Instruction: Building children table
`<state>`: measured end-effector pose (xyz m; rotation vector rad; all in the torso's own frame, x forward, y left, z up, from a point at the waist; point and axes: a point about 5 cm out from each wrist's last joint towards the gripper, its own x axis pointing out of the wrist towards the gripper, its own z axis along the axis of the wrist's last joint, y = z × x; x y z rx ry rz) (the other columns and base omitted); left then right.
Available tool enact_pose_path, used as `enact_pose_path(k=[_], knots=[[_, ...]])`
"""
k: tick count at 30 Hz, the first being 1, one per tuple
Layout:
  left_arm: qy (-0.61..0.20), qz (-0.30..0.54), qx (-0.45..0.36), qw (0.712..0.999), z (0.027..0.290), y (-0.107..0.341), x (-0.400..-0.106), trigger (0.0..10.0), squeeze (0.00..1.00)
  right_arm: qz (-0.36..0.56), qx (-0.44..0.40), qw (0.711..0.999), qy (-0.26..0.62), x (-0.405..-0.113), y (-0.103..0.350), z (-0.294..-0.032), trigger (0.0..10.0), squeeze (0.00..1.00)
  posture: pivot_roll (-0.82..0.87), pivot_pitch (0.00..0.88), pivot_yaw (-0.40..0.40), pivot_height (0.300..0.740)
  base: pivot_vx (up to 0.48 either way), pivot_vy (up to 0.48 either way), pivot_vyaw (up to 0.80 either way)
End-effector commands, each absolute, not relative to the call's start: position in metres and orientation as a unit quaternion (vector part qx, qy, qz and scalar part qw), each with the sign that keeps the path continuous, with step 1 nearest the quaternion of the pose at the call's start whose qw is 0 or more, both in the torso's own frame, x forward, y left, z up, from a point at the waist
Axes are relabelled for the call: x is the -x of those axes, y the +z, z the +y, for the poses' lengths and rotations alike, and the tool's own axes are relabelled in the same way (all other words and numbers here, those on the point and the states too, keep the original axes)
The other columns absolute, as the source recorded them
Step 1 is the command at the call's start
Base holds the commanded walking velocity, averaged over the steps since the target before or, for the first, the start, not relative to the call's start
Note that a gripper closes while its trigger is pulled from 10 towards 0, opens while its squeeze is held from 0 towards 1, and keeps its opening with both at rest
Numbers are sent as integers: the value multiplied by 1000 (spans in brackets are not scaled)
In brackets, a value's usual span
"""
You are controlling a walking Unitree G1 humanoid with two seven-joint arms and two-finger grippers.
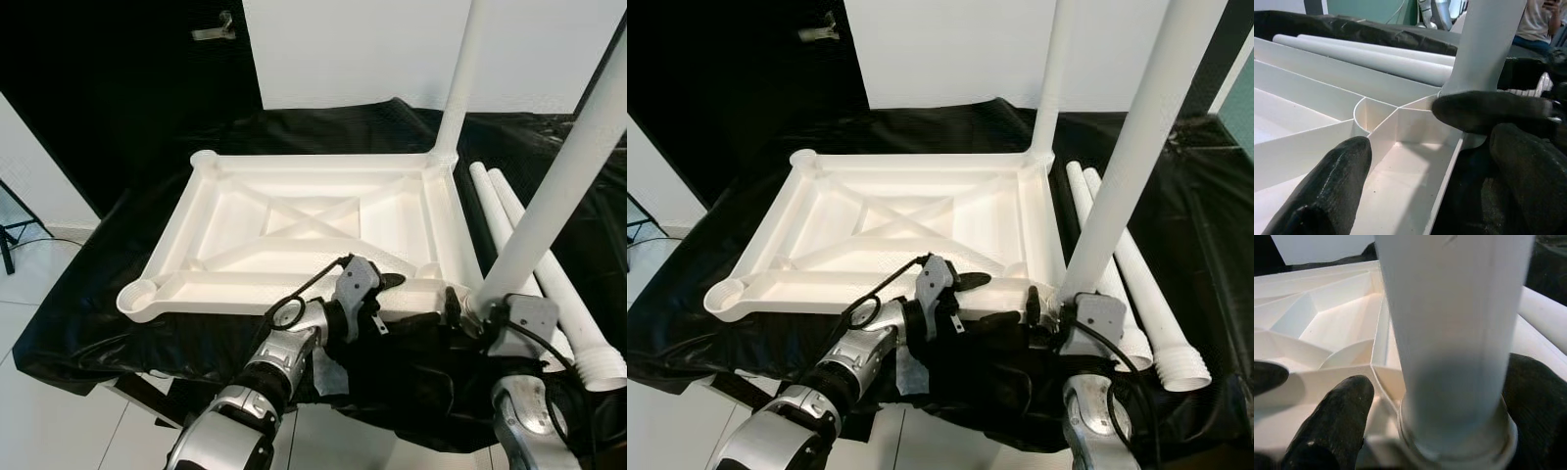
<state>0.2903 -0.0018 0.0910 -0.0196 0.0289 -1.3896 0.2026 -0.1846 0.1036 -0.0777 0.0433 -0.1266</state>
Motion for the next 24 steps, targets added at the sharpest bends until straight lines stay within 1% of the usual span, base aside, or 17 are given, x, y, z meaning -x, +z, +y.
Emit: enact_pose_path(k=[1,3,9,10,12,13,17,18,19,20,21,22,23,24], knots=[[-653,61,16,755,1,71,-279,10000,765,66,43,995,-61,-194,91,-185,10000,0,-224,17,54,740,0,0,0],[-657,64,16,751,0,69,-277,10000,761,70,53,994,-62,-186,95,-188,10000,0,-242,19,55,740,0,0,0],[-660,62,15,749,-3,71,-277,10000,757,77,62,994,-36,-179,98,-187,10000,0,-249,14,57,740,0,0,0],[-661,59,16,748,-4,73,-279,10000,757,82,70,994,-15,-173,100,-187,5529,0,-250,14,56,740,0,0,0],[-661,58,18,748,-4,74,-279,10000,757,85,72,994,-9,-171,100,-187,5529,0,-250,14,56,740,0,0,0],[-662,57,19,747,-4,74,-279,10000,765,89,74,993,-2,-169,101,-188,0,0,-250,12,54,740,0,0,0],[-661,53,24,748,-3,75,-279,10000,757,93,74,993,10,-167,101,-187,0,0,-246,9,53,740,0,0,0],[-660,45,34,749,-1,77,-280,10000,714,99,71,992,21,-166,99,-185,0,0,-240,7,51,740,0,0,0],[-660,45,34,749,-1,77,-280,10000,714,99,71,992,21,-166,99,-185,0,0,-240,7,51,740,0,0,0],[-659,44,54,749,1,80,-281,10000,561,105,66,992,35,-168,97,-182,0,0,-235,4,50,740,0,0,0],[-659,44,54,749,1,80,-281,10000,561,105,66,992,35,-168,97,-182,0,0,-235,4,50,740,0,0,0],[-666,60,65,741,4,80,-282,10000,0,111,61,990,55,-175,93,-178,0,0,-227,1,50,740,0,0,0],[-671,73,70,734,6,79,-282,10000,0,115,59,989,68,-181,92,-176,0,0,-227,1,50,740,0,0,0],[-671,73,70,734,6,79,-282,10000,0,115,59,989,68,-181,92,-176,0,0,-227,1,50,740,0,0,0]])
